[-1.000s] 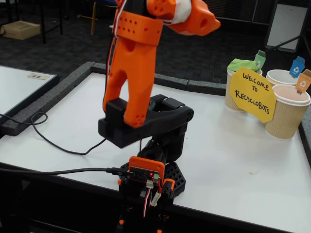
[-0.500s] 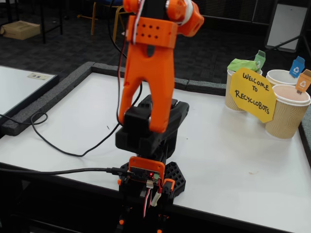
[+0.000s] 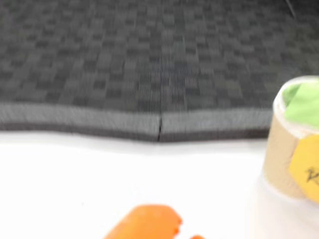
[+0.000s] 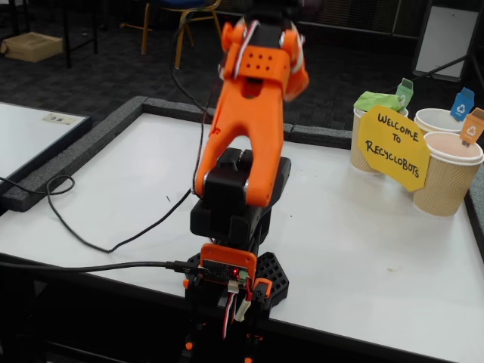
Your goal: Sort rubbish by color.
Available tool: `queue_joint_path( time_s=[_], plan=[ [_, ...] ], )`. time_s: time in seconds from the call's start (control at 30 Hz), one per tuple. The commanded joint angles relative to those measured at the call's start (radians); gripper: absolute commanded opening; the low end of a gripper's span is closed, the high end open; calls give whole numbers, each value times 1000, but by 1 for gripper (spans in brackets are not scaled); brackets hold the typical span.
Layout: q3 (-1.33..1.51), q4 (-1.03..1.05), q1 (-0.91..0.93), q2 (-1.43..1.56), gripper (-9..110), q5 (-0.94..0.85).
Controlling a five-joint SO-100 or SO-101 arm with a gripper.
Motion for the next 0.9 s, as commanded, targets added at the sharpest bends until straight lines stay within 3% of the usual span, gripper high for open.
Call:
queue_joint_path(
  time_s=[0.0,0.33,0.57,0.87],
  plan=[
    [135,-170,25,-5,0,133],
    [414,-304,25,31,1,500],
    [503,-230,-15,147,2,692],
    [578,-172,-8,235,5,795]
  ],
)
